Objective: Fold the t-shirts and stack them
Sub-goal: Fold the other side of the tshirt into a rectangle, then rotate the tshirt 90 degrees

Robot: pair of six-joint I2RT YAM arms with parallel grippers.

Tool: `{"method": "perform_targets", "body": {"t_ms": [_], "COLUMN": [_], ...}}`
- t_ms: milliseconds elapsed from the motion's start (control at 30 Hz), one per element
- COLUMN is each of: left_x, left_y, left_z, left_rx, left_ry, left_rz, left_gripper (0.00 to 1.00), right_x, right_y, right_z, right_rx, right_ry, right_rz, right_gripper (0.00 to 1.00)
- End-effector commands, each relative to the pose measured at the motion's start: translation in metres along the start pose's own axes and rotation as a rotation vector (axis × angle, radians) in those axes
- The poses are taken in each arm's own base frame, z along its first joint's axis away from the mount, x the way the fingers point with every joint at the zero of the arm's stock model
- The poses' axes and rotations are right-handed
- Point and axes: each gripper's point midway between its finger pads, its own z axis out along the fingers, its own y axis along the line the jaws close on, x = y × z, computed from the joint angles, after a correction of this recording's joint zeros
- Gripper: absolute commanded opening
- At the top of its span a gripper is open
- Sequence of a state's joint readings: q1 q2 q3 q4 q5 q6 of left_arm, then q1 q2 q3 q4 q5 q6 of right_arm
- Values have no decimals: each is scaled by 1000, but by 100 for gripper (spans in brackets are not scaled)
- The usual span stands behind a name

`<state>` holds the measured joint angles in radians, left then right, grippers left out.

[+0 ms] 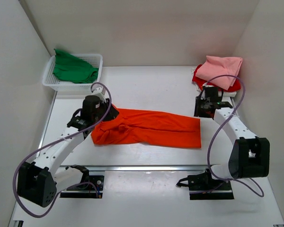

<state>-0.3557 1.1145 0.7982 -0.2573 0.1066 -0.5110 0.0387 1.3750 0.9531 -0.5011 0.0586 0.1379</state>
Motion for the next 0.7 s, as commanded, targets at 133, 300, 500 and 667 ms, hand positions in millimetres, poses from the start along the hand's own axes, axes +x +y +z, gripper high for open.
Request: {"method": "perform_targets", "body": {"t_ms": [133,300,500,667], "left_x": [105,107,84,30], "left_y": [74,92,81,62], "left_z": [8,51,135,202], "left_rx": [-278,-390,-417,-405], "left_ry": [296,372,464,516], "left_rz": [-46,-28,27,98], "left_gripper": [30,31,30,26], "right_x": [14,67,147,188], "right_y": [70,71,88,129], "right_z": [34,52,18,-21], "right_rx": [-274,-234,-189,-375], "right_ry": [93,281,376,341], "right_rz": [-56,48,88,186], "right_gripper": [36,29,28,23]}}
